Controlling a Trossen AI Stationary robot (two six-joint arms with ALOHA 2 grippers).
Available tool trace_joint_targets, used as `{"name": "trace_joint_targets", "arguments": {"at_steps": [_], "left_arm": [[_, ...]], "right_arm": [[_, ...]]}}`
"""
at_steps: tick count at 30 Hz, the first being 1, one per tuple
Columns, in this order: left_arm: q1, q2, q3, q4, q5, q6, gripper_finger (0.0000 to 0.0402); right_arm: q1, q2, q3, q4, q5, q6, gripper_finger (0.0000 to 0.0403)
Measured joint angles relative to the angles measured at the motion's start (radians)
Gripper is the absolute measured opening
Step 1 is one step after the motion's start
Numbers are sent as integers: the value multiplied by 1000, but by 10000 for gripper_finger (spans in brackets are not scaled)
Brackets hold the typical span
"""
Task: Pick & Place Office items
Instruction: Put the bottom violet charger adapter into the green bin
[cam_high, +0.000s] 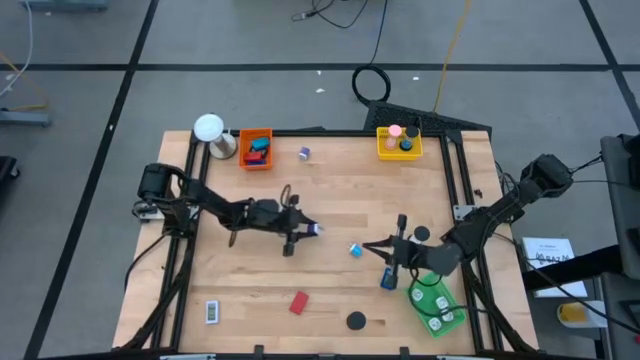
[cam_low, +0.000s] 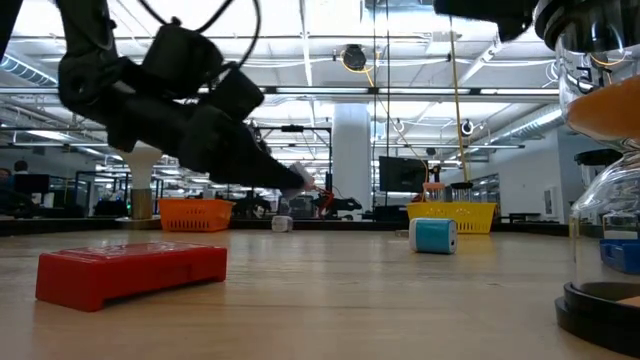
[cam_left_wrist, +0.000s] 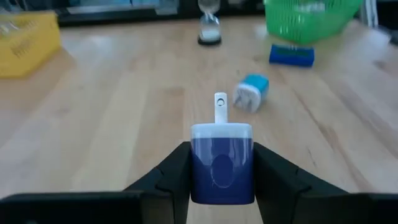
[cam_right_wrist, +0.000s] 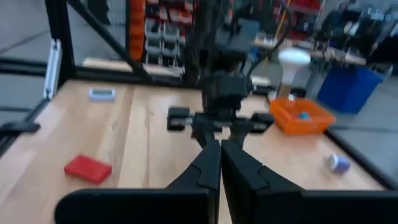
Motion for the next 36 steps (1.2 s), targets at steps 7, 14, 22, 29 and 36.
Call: {"name": "trace_joint_targets", "arguments": {"at_steps": [7, 14, 22, 29, 36], "left_arm": [[2, 16, -37, 168, 1, 24, 135], [4, 115, -29, 299, -6, 16, 135], [38, 228, 19, 353, 11, -105, 135], [75, 255, 81, 337, 213, -247, 135], [116, 255, 106, 300, 324, -363, 135]], "right_arm": [[-178, 39, 2, -46, -93, 77, 1], [-481, 143, 14, -53, -560, 278, 10], [-550, 320, 96, -54, -656, 108, 120], [-522, 400, 151, -105, -652, -218, 205], [-506, 389, 150, -105, -655, -470, 228]]}}
